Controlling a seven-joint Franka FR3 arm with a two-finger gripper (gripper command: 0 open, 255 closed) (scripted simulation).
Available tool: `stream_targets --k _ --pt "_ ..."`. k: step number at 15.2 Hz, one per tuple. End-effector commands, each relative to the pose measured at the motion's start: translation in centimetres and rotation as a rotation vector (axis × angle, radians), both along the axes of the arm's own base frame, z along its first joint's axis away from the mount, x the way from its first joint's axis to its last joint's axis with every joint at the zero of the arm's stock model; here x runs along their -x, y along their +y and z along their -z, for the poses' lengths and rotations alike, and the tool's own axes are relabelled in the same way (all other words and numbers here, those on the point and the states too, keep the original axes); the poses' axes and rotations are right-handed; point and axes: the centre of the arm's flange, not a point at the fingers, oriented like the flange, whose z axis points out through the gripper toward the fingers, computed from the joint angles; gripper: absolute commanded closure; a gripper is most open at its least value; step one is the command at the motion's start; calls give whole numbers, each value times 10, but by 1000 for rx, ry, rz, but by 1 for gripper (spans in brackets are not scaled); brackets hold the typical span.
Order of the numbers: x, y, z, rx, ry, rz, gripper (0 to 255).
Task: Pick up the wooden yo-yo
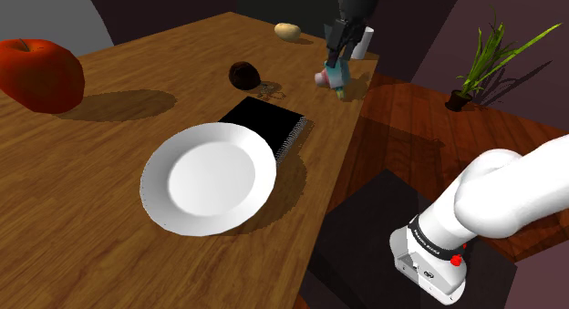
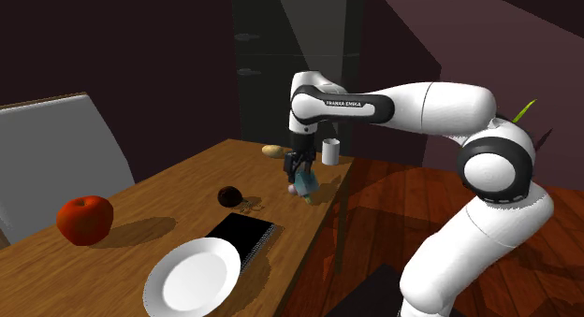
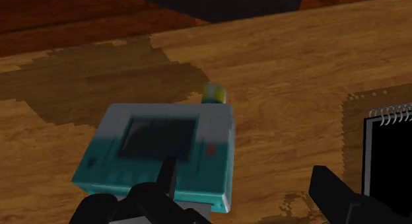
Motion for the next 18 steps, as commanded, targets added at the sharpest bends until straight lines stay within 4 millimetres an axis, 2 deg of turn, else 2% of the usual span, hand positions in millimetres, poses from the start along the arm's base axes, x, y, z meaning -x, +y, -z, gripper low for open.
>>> stream_targets --k 1,8,15,18 --pt "-19 20 5 3 11 -41 0" --pt "-82 94 15 16 42 -177 0" --pt "-134 176 29 28 73 -313 0" --pt "-137 181 40 29 75 -320 0"
